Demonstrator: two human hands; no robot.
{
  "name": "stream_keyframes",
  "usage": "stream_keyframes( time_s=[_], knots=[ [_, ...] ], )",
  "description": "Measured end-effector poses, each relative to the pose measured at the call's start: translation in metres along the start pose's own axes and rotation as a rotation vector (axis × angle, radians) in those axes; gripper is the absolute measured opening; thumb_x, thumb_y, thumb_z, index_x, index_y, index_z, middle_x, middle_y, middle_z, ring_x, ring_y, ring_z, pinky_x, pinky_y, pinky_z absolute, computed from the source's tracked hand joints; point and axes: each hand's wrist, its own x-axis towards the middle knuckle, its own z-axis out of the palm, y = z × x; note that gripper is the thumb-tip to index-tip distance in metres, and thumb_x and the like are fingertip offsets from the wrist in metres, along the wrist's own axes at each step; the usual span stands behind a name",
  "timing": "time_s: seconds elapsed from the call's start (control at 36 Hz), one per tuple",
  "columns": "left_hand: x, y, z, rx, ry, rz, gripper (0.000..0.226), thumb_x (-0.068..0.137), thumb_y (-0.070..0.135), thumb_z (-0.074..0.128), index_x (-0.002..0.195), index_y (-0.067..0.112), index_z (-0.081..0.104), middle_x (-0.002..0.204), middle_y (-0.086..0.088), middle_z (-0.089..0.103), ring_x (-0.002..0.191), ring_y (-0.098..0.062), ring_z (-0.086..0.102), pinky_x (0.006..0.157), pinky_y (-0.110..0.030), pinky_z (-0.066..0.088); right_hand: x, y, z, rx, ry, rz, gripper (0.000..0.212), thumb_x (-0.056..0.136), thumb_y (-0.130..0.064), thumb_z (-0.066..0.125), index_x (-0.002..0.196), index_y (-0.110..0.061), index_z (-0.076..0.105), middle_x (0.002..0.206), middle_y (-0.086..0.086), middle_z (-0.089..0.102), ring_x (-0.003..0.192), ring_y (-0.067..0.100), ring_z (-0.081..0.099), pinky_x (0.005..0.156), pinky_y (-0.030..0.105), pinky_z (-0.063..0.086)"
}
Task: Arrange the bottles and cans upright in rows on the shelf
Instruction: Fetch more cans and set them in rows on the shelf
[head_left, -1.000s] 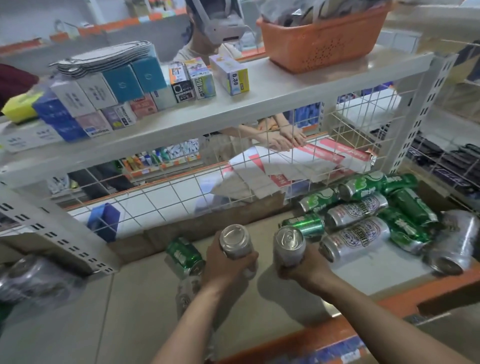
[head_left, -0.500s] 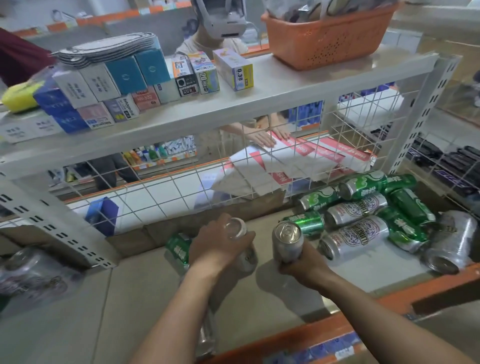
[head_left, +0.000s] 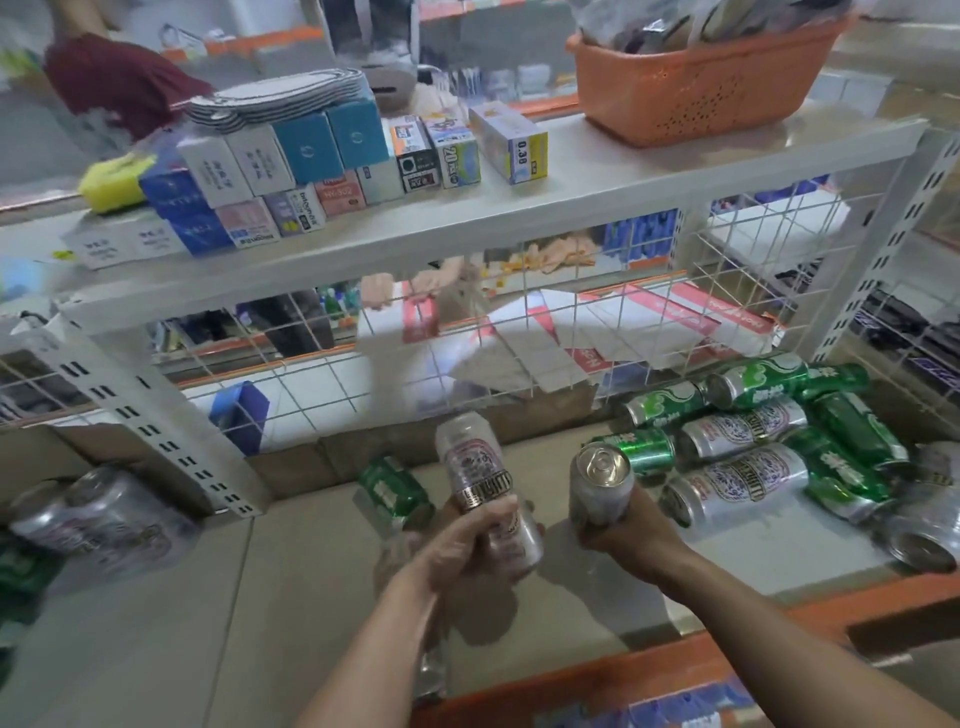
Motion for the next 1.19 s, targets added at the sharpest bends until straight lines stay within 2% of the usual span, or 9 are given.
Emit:
stream_keyframes(
  time_s=[0.08, 0.19, 0.44, 0.64, 0.81, 0.94, 1.03, 1.08, 1.19],
  knots=[
    [0.007, -0.01, 0.004, 0.284, 0.218, 0.109, 0.035, 0.07, 0.009, 0.09, 0.097, 0.009, 0.069, 0.086, -0.013, 0.073, 0.066, -0.017, 0.07, 0.057, -0.027, 0.056, 0.0, 0.005, 0.0, 0.043, 0.035, -0.002, 0.065, 0.067, 0.003, 0.087, 0.123, -0.016, 0.059, 0.103, -0.002, 0.07, 0.094, 0.016, 0.066, 0.062, 0.013, 0.048],
    [0.014, -0.025, 0.0, 0.481, 0.305, 0.317, 0.069, 0.061, 0.005, 0.096, 0.119, 0.017, 0.062, 0.1, 0.0, 0.077, 0.088, -0.007, 0.074, 0.064, -0.015, 0.055, 0.0, 0.006, -0.003, 0.119, 0.016, -0.003, 0.071, 0.063, -0.009, 0.094, 0.124, -0.017, 0.06, 0.106, 0.002, 0.073, 0.097, 0.018, 0.071, 0.069, 0.019, 0.055],
    [0.03, -0.047, 0.015, 0.289, 0.308, 0.446, 0.058, 0.065, -0.022, 0.083, 0.113, 0.006, 0.065, 0.089, -0.004, 0.078, 0.079, -0.011, 0.072, 0.064, -0.022, 0.057, 0.002, 0.005, 0.004, 0.085, 0.106, -0.042, 0.054, 0.066, 0.0, 0.091, 0.111, -0.014, 0.065, 0.093, -0.008, 0.072, 0.078, -0.001, 0.066, 0.057, 0.007, 0.046],
    [0.04, -0.052, 0.022, 0.276, 0.244, 0.518, 0.057, 0.057, 0.005, 0.085, 0.108, 0.007, 0.061, 0.083, 0.001, 0.072, 0.074, -0.006, 0.066, 0.064, -0.022, 0.055, 0.01, 0.005, 0.004, 0.019, 0.109, -0.096, 0.045, 0.064, 0.005, 0.088, 0.091, -0.022, 0.065, 0.071, -0.018, 0.069, 0.064, -0.009, 0.063, 0.056, 0.01, 0.045],
    [0.052, -0.066, 0.01, 0.269, 0.312, 0.442, 0.054, 0.062, 0.007, 0.087, 0.11, 0.008, 0.063, 0.092, -0.026, 0.067, 0.084, -0.031, 0.064, 0.073, -0.051, 0.051, 0.014, 0.005, 0.005, -0.093, 0.095, -0.163, 0.04, 0.064, -0.004, 0.089, 0.075, -0.028, 0.059, 0.067, -0.012, 0.063, 0.059, -0.003, 0.057, 0.057, 0.018, 0.045],
    [0.059, -0.07, 0.009, 0.262, 0.32, 0.425, 0.068, 0.059, 0.021, 0.097, 0.118, 0.018, 0.064, 0.098, -0.019, 0.072, 0.09, -0.032, 0.068, 0.079, -0.066, 0.055, 0.015, 0.01, 0.009, -0.079, 0.14, -0.144, 0.037, 0.063, -0.008, 0.092, 0.084, -0.021, 0.065, 0.076, -0.009, 0.066, 0.066, 0.0, 0.06, 0.06, 0.024, 0.048],
    [0.055, -0.06, 0.013, 0.338, 0.496, 0.425, 0.061, 0.06, 0.024, 0.09, 0.115, 0.022, 0.064, 0.093, 0.001, 0.074, 0.082, -0.019, 0.07, 0.072, -0.043, 0.059, 0.009, 0.006, 0.013, -0.039, 0.171, -0.094, 0.038, 0.063, -0.008, 0.094, 0.09, -0.016, 0.069, 0.08, -0.007, 0.069, 0.071, 0.008, 0.062, 0.061, 0.025, 0.048],
    [0.047, -0.042, 0.016, 0.254, 0.451, 0.49, 0.043, 0.064, 0.006, 0.081, 0.1, -0.002, 0.059, 0.079, -0.009, 0.065, 0.07, -0.02, 0.058, 0.063, -0.037, 0.047, 0.003, -0.001, 0.015, -0.024, 0.164, -0.083, 0.033, 0.064, -0.008, 0.094, 0.087, -0.012, 0.071, 0.079, -0.005, 0.07, 0.07, 0.01, 0.063, 0.059, 0.023, 0.05],
    [0.013, 0.004, 0.009, 0.251, 0.387, 0.627, 0.032, 0.07, -0.004, 0.074, 0.093, -0.01, 0.052, 0.074, -0.017, 0.053, 0.065, -0.02, 0.047, 0.056, -0.034, 0.042, -0.008, -0.031, 0.028, -0.02, 0.138, -0.131, 0.039, 0.062, -0.013, 0.095, 0.095, -0.017, 0.074, 0.087, -0.004, 0.076, 0.081, 0.013, 0.071, 0.066, 0.032, 0.057]
  ],
)
